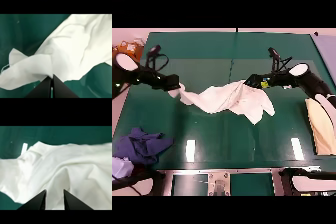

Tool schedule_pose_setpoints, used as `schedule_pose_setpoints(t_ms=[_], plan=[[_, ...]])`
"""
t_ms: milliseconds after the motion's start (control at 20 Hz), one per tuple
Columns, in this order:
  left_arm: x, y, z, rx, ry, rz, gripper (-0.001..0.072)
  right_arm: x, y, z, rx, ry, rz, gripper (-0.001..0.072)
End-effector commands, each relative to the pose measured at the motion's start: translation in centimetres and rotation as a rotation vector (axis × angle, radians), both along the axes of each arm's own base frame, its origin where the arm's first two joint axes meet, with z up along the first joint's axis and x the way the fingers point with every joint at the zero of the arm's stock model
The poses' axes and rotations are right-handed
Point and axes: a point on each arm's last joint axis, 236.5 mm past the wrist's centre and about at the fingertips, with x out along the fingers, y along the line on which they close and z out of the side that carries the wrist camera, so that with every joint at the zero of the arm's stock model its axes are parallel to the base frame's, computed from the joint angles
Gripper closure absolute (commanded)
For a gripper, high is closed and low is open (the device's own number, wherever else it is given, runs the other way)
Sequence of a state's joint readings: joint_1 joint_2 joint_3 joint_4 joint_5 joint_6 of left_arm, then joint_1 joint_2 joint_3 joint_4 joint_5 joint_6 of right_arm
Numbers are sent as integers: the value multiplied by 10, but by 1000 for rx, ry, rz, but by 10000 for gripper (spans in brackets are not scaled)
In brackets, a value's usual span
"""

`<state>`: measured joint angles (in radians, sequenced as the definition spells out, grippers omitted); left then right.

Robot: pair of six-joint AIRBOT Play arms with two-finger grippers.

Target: Fold the shirts.

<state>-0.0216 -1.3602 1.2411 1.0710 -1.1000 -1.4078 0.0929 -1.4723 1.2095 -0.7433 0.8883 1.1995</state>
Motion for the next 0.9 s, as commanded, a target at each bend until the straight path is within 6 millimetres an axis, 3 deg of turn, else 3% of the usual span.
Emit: schedule_pose_setpoints(t_ms=[0,150,200,250,300,350,400,450,600,700,850], plan=[[-8,-3,-63,-17,153,14,682,17,-20,-23,16,76,-62,440],[-14,-5,-66,-25,180,0,681,-1,-79,11,53,138,-120,445],[-18,-6,-67,-24,194,-15,623,-16,-101,11,31,170,-151,447],[-24,-7,-67,-21,206,-46,333,-32,-118,6,0,199,-181,447],[-29,-8,-67,-21,226,-57,155,-52,-129,-2,-22,229,-212,431],[-34,-8,-67,-16,234,-87,156,-77,-133,-15,-29,274,-235,333],[-36,-8,-66,-8,235,-112,156,-103,-128,-29,-24,316,-238,230],[-35,-5,-64,9,226,-127,156,-129,-120,-46,-20,357,-242,190],[-13,10,-44,24,160,-90,157,-176,-97,-95,-2,433,-276,165],[0,24,-26,14,136,-43,156,-190,-77,-120,23,466,-298,165],[6,40,-13,9,122,-17,156,-182,-43,-134,28,426,-299,165]])
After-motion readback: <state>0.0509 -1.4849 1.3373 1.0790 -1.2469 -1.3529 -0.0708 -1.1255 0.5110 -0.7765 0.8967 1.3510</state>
